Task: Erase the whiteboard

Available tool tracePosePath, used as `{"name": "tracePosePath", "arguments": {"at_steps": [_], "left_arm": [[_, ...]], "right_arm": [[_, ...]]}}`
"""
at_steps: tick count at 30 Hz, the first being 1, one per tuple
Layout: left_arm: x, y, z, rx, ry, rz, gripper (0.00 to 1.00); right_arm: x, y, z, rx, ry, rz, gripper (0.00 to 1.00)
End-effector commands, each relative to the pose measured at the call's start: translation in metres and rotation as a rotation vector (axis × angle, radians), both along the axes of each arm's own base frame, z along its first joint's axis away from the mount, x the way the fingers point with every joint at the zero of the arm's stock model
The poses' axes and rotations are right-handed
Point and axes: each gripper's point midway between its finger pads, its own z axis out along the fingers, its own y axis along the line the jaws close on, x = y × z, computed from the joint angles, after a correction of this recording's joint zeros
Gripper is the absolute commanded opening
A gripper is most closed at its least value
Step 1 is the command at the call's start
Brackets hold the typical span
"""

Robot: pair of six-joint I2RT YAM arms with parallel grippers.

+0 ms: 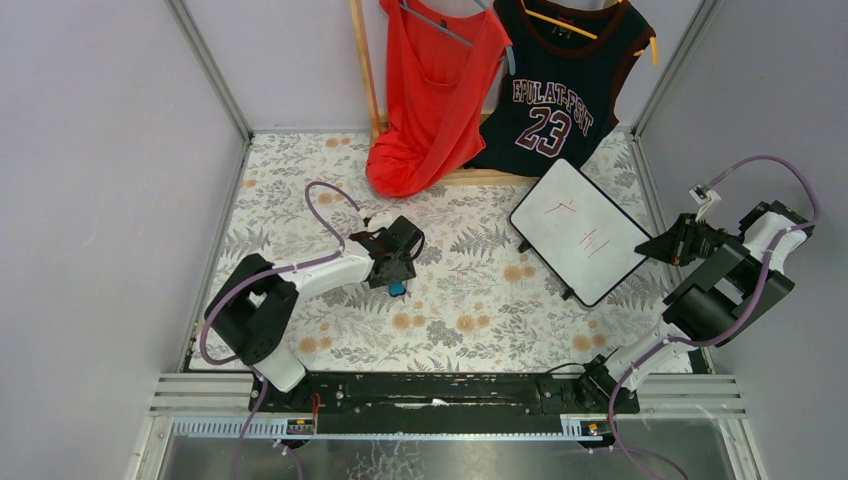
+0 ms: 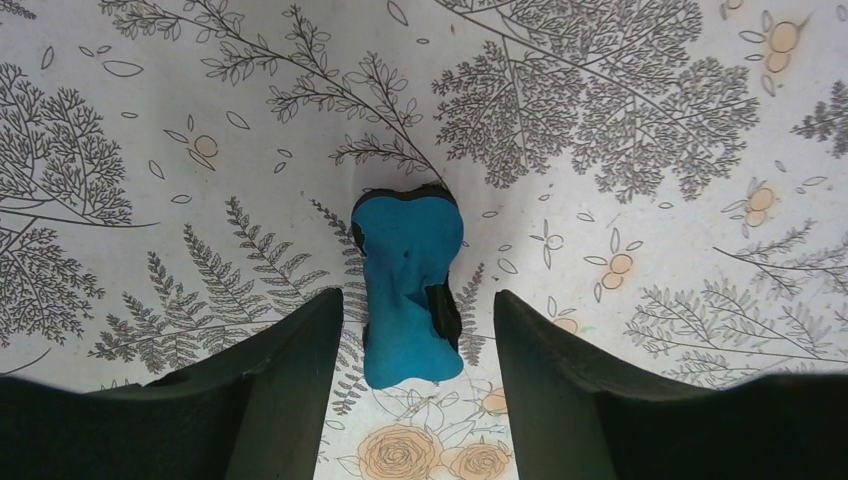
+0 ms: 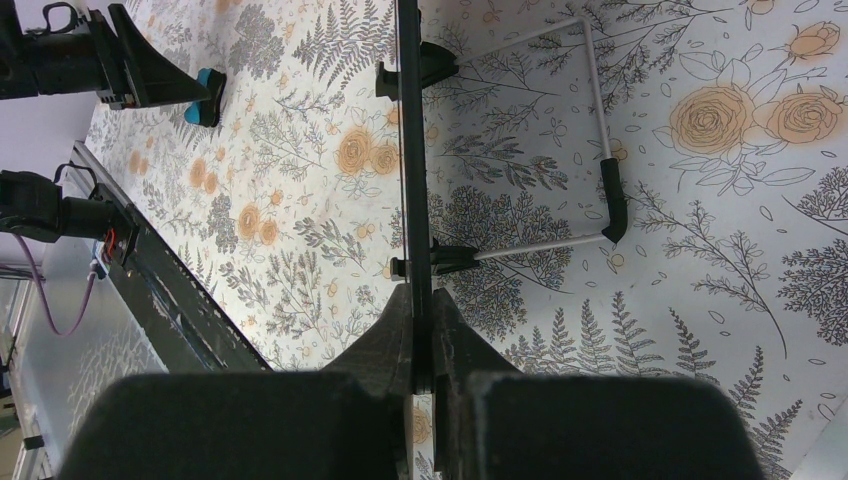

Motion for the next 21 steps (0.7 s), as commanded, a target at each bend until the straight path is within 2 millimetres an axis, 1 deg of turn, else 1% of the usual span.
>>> {"name": "tracePosePath", "arguments": {"at_steps": [1, 5, 9, 14, 16, 21], "left_arm": [[0.009, 0.000, -0.002, 0.024, -0.023, 0.016, 0.56], [0.009, 0.001, -0.004, 0.029, -0.021, 0.015, 0.55], [0.011, 0.001, -0.005, 0.028, -0.025, 0.018, 0.51], [0.011, 0.000, -0.010, 0.029, -0.012, 0.012, 0.48], [0.010, -0.001, -0.012, 0.026, -0.009, 0.009, 0.44], [0.011, -0.002, -0.015, 0.017, -0.009, 0.005, 0.38]], "right_arm": [[-0.014, -0.010, -0.017, -0.115, 0.055, 0.046, 0.00], [-0.015, -0.011, -0.018, -0.122, 0.057, 0.046, 0.00], [-0.015, -0.011, -0.018, -0.119, 0.057, 0.046, 0.00], [-0.015, -0.010, -0.018, -0.114, 0.059, 0.045, 0.00], [-0.015, -0.010, -0.018, -0.119, 0.058, 0.046, 0.00], [-0.015, -0.011, -0.018, -0.120, 0.060, 0.046, 0.00]]}}
